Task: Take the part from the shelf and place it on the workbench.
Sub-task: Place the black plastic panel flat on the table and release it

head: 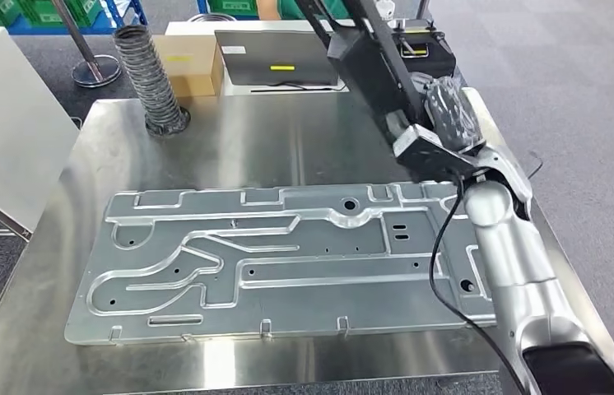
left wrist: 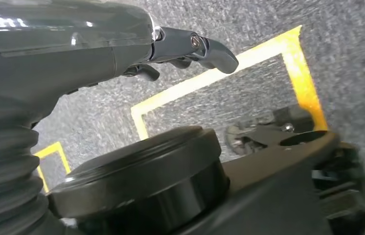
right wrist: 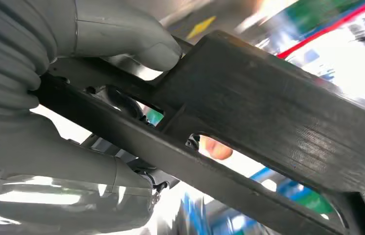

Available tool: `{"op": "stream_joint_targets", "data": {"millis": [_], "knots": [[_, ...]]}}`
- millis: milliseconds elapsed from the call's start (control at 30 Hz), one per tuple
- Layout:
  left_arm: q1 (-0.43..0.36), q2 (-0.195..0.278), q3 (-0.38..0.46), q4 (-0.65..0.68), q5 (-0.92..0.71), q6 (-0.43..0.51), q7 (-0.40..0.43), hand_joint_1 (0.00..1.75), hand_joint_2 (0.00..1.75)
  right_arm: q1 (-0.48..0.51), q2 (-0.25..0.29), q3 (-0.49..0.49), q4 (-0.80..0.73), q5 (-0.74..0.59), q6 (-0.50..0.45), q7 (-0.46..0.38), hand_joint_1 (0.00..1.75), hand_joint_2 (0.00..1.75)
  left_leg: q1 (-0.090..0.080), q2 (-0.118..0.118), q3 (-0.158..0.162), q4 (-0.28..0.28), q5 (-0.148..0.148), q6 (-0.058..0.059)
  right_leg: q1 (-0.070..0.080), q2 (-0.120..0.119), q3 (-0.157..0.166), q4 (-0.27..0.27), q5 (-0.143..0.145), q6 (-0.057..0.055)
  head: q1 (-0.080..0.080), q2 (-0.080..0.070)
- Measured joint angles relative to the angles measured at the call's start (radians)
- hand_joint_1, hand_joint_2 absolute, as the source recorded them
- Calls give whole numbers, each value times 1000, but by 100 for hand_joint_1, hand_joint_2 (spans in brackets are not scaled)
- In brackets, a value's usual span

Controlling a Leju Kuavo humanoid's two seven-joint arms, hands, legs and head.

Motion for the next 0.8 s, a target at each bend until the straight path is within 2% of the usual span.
{"op": "stream_joint_targets", "data": {"millis": [33,67,100,133,200,233,267,400,467,533,567,600,633,700,733,767,800], "knots": [[-2,0,0,0,1,-1,0,0,175,-17,-5,10,20,32,-12,0,171,175,2,0,-36,64,-20,-3,1,0,1,1,-2,-1,0,0],[-5,0,0,0,1,-3,-1,0,175,-27,-8,18,35,46,-18,-1,171,175,3,0,-61,102,-24,-6,1,0,3,3,-6,-2,0,0],[-6,0,0,0,1,-3,-1,0,175,-33,-11,25,48,52,-20,-1,171,175,4,1,-68,104,-8,-7,2,-1,6,5,-10,-1,0,0],[-7,0,0,0,1,-4,-1,0,175,-38,-12,30,58,56,-22,-1,171,175,4,1,-56,67,27,-7,2,0,10,8,-15,0,0,0],[-5,0,0,0,0,-3,1,0,175,-46,-15,38,72,75,-31,0,171,175,4,1,-3,-61,104,-2,3,0,18,16,-27,5,0,0],[-5,0,0,0,-1,-3,2,0,175,-53,-18,44,78,105,-46,4,171,175,3,1,20,-115,122,2,4,1,19,20,-31,9,0,0],[-4,0,0,0,-2,-3,2,0,175,-62,-23,53,84,153,-68,10,171,175,2,1,32,-145,127,7,5,1,17,23,-33,13,0,0],[-2,1,0,0,-7,7,-6,0,175,-113,-49,134,110,424,-164,60,171,175,3,-1,40,-168,123,26,5,2,6,35,-43,33,0,0],[-4,1,0,0,-10,14,-13,0,175,-147,-63,181,124,519,-192,83,171,175,7,0,44,-176,126,34,0,2,-32,112,-85,44,0,0],[-5,1,-2,0,-14,15,-17,0,175,-171,-74,224,140,577,-211,98,171,175,8,0,45,-176,124,39,-4,1,-103,247,-136,54,0,0],[-4,1,-3,0,-16,16,-17,0,175,-176,-77,245,149,601,-220,103,171,175,8,-1,46,-175,123,40,-6,1,-131,294,-144,56,0,0],[-4,2,-4,0,-17,17,-16,0,175,-178,-79,265,157,620,-229,107,171,175,8,-1,47,-174,121,39,-8,1,-144,308,-134,58,0,0],[-4,2,-5,0,-18,18,-16,0,175,-179,-80,285,163,637,-237,111,171,175,8,-2,50,-173,118,38,-10,1,-137,279,-105,58,0,0],[-6,0,-6,0,-20,21,-15,0,175,-179,-77,327,175,664,-253,124,171,175,8,-5,56,-171,111,33,-10,1,-80,145,-28,53,0,0],[-7,0,-6,0,-19,23,-14,0,175,-179,-72,348,183,672,-258,132,171,175,7,-5,56,-169,108,29,-8,1,-53,84,-5,49,0,0],[-8,-1,-7,0,-18,24,-14,0,175,-178,-63,369,193,677,-262,139,171,175,5,-5,56,-169,106,25,-5,2,-37,46,4,44,0,0],[-9,-1,-6,0,-18,26,-14,0,175,-177,-51,389,205,678,-265,146,171,175,4,-4,54,-170,105,20,-2,2,-32,33,1,38,0,0]]}}
